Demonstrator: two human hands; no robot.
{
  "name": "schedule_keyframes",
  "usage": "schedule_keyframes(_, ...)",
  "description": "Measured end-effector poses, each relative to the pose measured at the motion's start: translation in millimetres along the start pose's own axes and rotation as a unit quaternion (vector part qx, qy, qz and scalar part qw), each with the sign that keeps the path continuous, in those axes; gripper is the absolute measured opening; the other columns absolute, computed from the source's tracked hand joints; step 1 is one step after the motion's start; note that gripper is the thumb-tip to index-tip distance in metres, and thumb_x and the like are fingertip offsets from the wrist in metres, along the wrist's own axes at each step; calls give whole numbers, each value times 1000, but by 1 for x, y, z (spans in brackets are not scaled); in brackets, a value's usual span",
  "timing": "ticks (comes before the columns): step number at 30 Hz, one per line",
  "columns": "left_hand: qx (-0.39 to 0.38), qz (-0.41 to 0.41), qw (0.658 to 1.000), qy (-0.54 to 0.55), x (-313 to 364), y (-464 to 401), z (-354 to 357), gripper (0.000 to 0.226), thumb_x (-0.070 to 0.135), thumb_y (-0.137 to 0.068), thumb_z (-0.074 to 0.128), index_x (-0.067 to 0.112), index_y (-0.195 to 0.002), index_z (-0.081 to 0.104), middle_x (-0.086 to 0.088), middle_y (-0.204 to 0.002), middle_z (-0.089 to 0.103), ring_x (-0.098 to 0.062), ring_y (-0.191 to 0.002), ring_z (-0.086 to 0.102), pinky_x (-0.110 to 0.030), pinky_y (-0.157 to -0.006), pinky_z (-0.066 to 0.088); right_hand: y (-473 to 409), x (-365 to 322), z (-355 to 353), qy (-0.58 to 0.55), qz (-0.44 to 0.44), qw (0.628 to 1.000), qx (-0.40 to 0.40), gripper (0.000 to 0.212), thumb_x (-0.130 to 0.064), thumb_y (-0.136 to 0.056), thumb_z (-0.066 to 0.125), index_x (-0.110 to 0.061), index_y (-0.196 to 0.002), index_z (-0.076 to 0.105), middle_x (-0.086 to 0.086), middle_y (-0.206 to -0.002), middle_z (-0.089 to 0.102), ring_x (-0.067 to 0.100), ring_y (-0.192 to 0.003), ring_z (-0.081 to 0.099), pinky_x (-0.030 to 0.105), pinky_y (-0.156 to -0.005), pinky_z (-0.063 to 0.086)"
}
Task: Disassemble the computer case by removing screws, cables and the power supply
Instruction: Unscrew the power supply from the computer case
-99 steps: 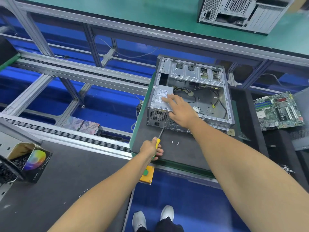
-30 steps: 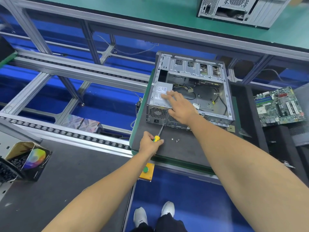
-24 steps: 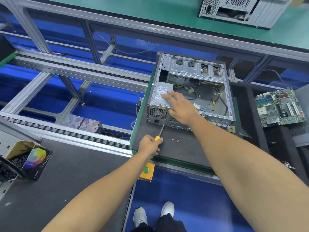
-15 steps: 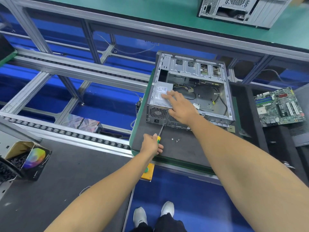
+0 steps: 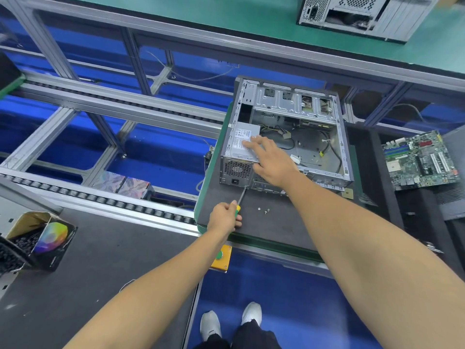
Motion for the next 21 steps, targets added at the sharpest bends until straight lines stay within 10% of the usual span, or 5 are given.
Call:
schedule_keyframes(12, 11, 25, 999, 44, 15, 6, 3, 43, 19, -86, 82, 16, -95, 40, -11, -91, 65, -15, -57, 64, -25, -45, 52, 0, 0, 0, 0, 0, 1000, -2, 67, -21, -95, 53, -26, -157, 28, 7, -161, 28, 26, -151, 21, 49, -111, 40)
schedule_keyframes(21, -7, 13, 1000, 25, 9, 1, 4, 23, 36, -109, 44, 14, -101, 49, -8, -81, 76, -20, -56, 65, -42, -69, 58, -1, 2, 2, -2, 2, 1000, -4, 67, -23, -95, 53, -28, -157, 27, 6, -161, 28, 26, -151, 22, 48, -112, 39)
Point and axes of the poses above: each hand's wrist, its own y-axis away from the middle knuckle, its own z-axis out of the palm, x = y × z, the point moved 8 cm from there along -y, towards the middle knuckle
